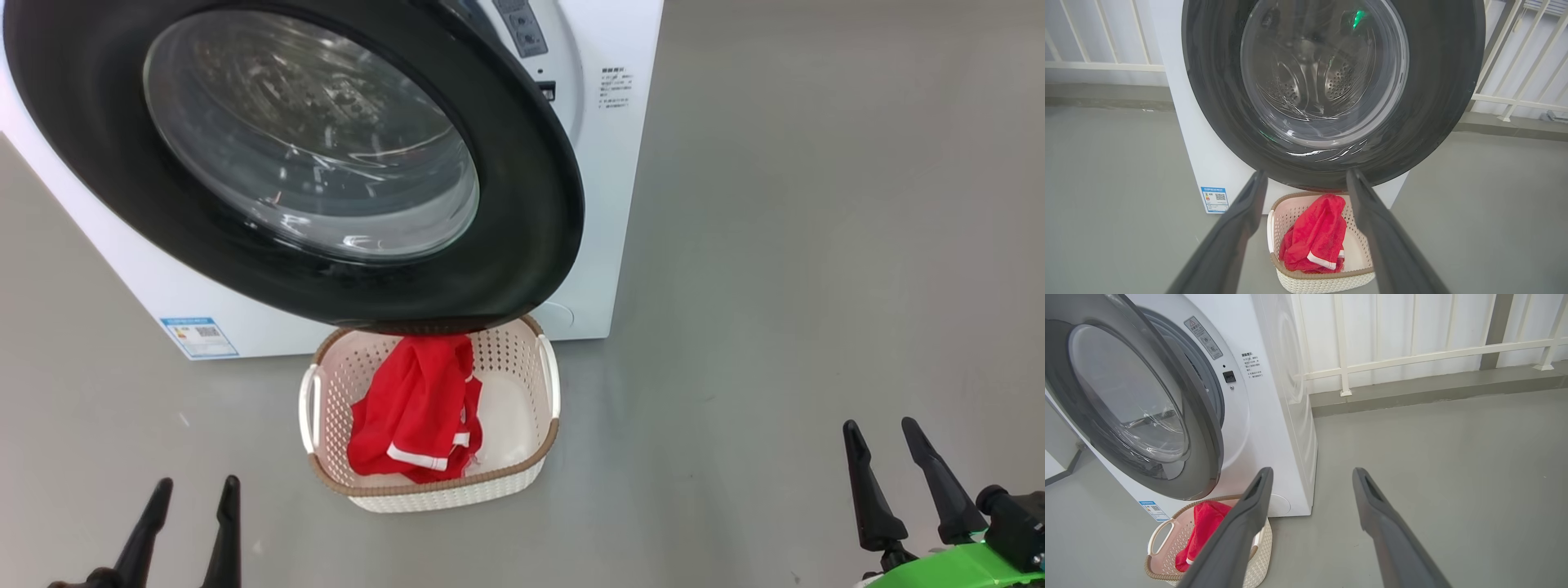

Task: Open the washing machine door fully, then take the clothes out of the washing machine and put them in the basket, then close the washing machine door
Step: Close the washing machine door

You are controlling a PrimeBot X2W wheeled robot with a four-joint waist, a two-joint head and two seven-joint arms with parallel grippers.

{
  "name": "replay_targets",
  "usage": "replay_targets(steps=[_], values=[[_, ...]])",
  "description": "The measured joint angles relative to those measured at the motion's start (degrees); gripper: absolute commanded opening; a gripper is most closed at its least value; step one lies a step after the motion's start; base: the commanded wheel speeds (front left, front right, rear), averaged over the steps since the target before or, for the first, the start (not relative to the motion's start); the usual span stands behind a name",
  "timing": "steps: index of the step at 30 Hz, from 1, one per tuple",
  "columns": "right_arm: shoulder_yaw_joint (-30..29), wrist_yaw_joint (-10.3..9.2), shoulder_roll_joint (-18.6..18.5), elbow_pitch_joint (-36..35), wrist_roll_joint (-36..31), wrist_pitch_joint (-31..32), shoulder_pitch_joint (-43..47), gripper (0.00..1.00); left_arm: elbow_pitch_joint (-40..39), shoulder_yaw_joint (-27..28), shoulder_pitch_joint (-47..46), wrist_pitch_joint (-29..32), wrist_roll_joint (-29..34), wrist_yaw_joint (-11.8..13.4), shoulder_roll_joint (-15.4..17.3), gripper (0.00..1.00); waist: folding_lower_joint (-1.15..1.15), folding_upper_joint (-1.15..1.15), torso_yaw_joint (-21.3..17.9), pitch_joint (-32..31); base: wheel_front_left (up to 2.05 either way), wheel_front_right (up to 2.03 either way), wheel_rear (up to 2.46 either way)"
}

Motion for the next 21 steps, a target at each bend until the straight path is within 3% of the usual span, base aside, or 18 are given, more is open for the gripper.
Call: replay_targets(steps=[21], values=[[-1.07,0.0,0.49,-0.87,-0.01,0.0,2.33,1.0,-0.93,1.89,2.96,0.0,4.53,0.0,-2.09,1.0,0.0,0.0,-0.41,-1.32,0.0,0.0,0.0]])
